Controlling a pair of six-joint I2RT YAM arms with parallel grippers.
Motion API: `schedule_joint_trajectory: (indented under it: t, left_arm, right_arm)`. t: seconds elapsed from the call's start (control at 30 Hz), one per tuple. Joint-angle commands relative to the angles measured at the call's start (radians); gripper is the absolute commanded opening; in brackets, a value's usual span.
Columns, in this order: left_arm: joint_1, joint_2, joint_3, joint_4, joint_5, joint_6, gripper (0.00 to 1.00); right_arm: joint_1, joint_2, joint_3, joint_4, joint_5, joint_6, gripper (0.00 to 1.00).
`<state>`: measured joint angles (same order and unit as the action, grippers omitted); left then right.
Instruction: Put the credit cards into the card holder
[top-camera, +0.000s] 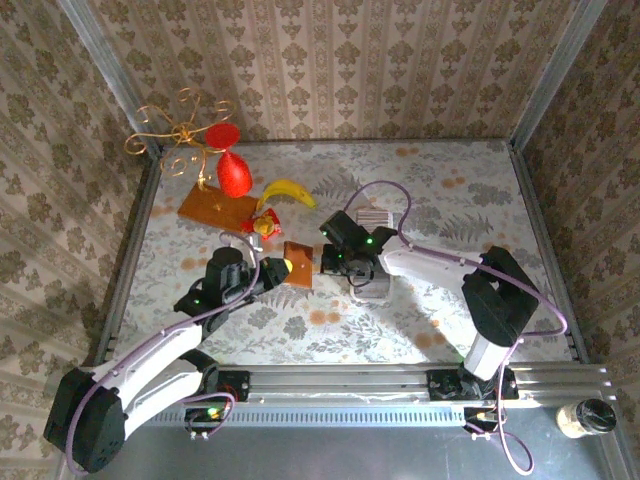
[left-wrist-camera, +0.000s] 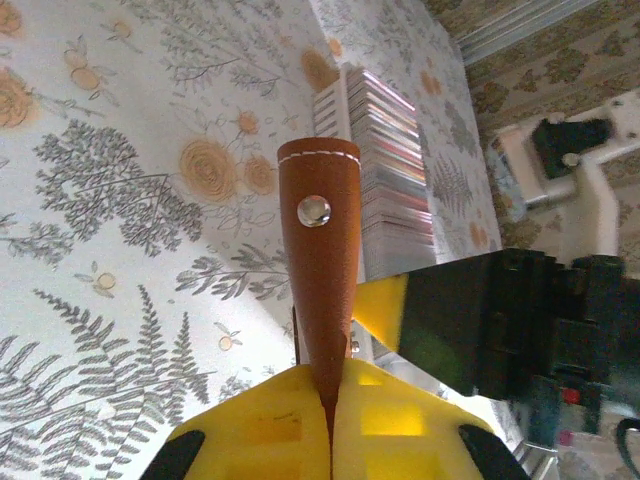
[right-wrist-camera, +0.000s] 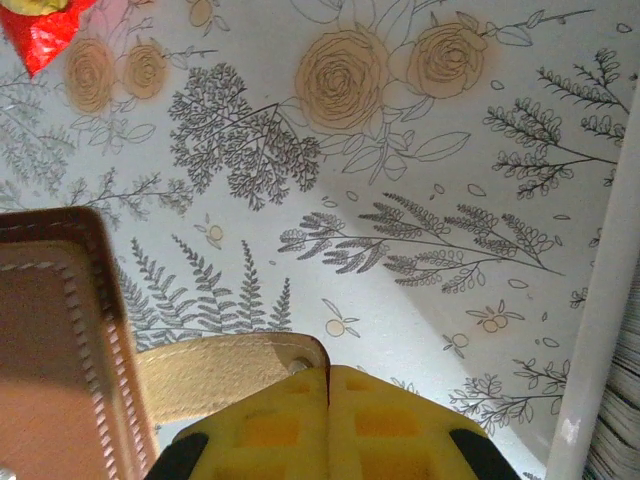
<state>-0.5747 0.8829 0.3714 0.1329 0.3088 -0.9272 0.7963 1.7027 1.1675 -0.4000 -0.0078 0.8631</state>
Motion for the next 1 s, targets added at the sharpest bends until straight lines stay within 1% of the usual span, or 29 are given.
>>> schedule_joint_trajectory:
  t: [0.0, 0.07, 0.17, 0.23, 0.33, 0.4, 0.53, 0.6, 0.8, 0.9, 0.97]
  left_arm:
    - [-0.004, 0.017, -0.024, 0.014, 0.005, -0.032, 0.0]
    - [-0.006, 0.041, -0.031, 0.022, 0.015, -0.038, 0.02]
    - [-0.025, 0.067, -0.047, 0.033, 0.001, -0.044, 0.11]
    - [-0.036, 0.093, -0.054, 0.037, -0.004, -0.039, 0.14]
    - [-0.042, 0.14, -0.074, 0.045, -0.008, -0.036, 0.21]
    - [-0.042, 0.155, -0.085, 0.029, -0.03, -0.026, 0.29]
    - [-0.039, 0.151, -0.079, -0.08, -0.099, 0.024, 0.58]
    - [-0.031, 0.136, -0.08, -0.114, -0.116, 0.041, 0.66]
    - [-0.018, 0.08, -0.066, -0.136, -0.094, 0.042, 0.76]
    - [-0.018, 0.05, -0.059, -0.136, -0.091, 0.035, 0.8]
    - [-0.017, 0.032, -0.053, -0.14, -0.092, 0.036, 0.81]
  right_arm:
    - [0.009, -0.057, -0.027, 0.078, -0.041, -0.013, 0.0]
    - [0.02, -0.068, -0.036, 0.105, -0.066, -0.016, 0.0]
    - [0.042, -0.077, -0.053, 0.15, -0.114, -0.017, 0.0]
    - [0.056, -0.077, -0.069, 0.172, -0.128, -0.003, 0.0]
    - [0.072, -0.071, -0.105, 0.212, -0.141, 0.024, 0.0]
    - [0.076, -0.081, -0.135, 0.248, -0.144, 0.048, 0.0]
    - [0.088, -0.101, -0.159, 0.287, -0.143, 0.059, 0.0]
    - [0.095, -0.107, -0.158, 0.294, -0.149, 0.057, 0.0]
    - [0.109, -0.15, -0.179, 0.358, -0.155, 0.066, 0.0]
    - [0.11, -0.16, -0.185, 0.356, -0.148, 0.066, 0.0]
    - [0.11, -0.158, -0.188, 0.35, -0.145, 0.067, 0.0]
